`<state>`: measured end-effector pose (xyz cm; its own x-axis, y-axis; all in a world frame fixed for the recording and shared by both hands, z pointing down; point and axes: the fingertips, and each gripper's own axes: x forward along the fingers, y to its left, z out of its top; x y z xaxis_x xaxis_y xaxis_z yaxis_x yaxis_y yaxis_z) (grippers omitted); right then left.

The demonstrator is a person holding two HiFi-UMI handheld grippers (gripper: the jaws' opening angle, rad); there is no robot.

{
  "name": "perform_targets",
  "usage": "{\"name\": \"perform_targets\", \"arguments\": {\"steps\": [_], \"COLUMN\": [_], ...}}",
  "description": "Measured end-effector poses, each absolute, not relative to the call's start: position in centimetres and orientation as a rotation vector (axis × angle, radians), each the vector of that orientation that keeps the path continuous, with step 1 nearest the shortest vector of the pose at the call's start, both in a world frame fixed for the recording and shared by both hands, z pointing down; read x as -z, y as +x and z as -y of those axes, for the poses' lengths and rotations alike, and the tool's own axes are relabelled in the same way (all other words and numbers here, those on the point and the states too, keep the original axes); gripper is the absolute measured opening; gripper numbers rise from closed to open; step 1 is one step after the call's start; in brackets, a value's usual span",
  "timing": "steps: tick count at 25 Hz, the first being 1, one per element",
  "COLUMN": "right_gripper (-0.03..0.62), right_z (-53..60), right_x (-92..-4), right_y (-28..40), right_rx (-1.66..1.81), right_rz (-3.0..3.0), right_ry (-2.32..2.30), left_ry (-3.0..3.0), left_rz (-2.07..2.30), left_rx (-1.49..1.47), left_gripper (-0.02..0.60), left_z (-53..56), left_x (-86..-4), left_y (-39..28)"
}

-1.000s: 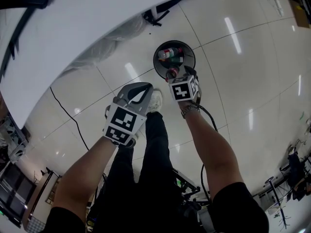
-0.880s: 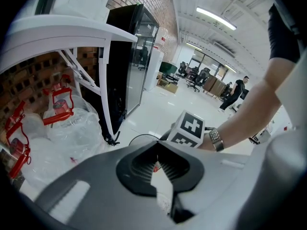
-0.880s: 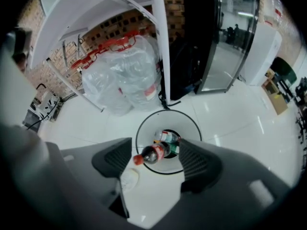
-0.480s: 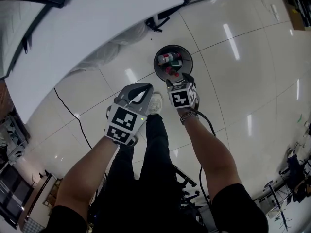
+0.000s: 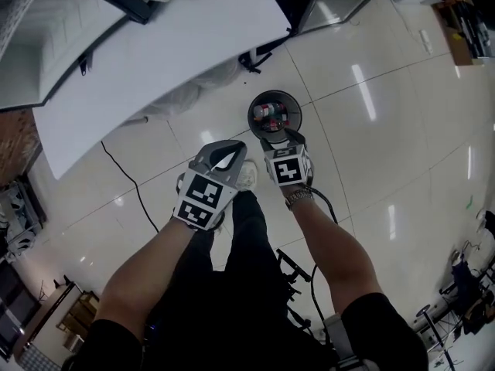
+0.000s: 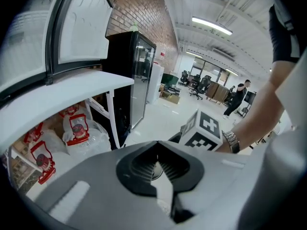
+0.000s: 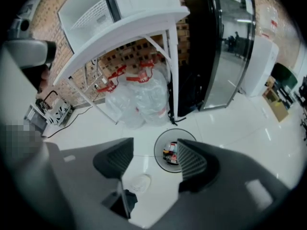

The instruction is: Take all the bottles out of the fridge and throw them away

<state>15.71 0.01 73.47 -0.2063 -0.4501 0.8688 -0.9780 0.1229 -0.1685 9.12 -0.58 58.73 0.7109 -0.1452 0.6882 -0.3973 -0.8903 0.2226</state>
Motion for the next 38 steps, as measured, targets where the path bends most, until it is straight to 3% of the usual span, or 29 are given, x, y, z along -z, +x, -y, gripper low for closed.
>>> {"name": "perform_targets", "arguments": {"steps": [13,26,38], "right_gripper": [0.244,0.187,0.132], "right_z": [1.9,7.4,8.7], "right_x": [-54.7,-34.3,-25.7], "right_y": [10.4,-5.0,-16.5], "right_rx": [-0.734,-0.277,-0.076], "right_rz": [2.025,2.355,2.456], "right_ry": [1.465,1.398,1.361], "left_ry": [2.654,2.713,2.774], "left_rz": [0.699,1.055,1.273], "left_rx": [-0.768,-0.421,-0.240], "left_gripper": [0.004,0.004,0.004], "left_z": [1.9,6.6,8.0], "left_x": [-46.9,-34.0,-25.4], "left_y": [3.7,-10.4,-22.9]}}
